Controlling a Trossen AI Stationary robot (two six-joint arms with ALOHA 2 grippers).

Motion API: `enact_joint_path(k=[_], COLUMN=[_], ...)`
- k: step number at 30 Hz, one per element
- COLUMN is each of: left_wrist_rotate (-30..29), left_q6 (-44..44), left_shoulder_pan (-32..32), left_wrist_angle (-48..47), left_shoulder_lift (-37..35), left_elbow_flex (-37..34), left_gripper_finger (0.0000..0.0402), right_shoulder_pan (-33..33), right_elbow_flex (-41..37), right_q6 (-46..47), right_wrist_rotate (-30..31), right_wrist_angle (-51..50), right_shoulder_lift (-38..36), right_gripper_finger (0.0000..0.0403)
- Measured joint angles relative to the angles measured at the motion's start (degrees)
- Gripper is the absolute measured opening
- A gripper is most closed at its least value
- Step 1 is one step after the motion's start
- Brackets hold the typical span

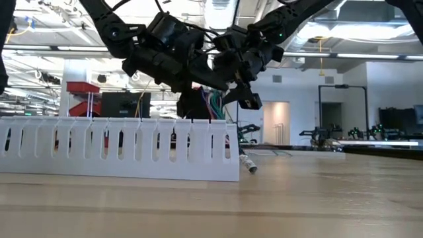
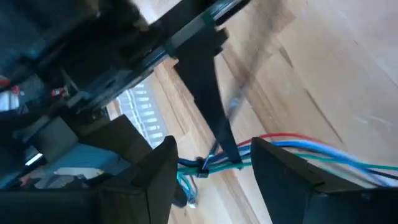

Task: Ziptie cables
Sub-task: Wrap the colored cables with the black zip tie

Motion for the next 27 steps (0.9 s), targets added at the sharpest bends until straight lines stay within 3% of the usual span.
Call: enact_joint_path(k=[6,13,20,27], left_wrist_rotate=[-2.59,-4.05,-4.88,-5.30], left_q6=[-0.46,-1.08,-1.85,-3.68], left_shoulder_pan=[0.01,-0.01,0.06,0.06], left_wrist_angle=[1.90,1.63,0.74,-2.14], left_shoulder_lift=[0.00,0.00,0.07,0.00], left_elbow_flex=[0.00,0.00,-0.02,-0.02], left_gripper_finger=[0.0197,0.0197,0.0197,0.0197], right_shoulder_pan=[0.02,0.01,0.55,-1.04], right_elbow_flex=[0.02,0.02,0.11,0.04], right_q6=[-0.74,-2.65,-2.69,-2.20], right_wrist_rotate=[0.78,2.06,8.50,10.74], right_wrist_angle=[1.70,1.03,0.75,3.20], right_shoulder_lift=[0.00,-0.02,-0.17,-0.07], right_gripper_finger=[0.0152,0.0015,0.0001,0.0000])
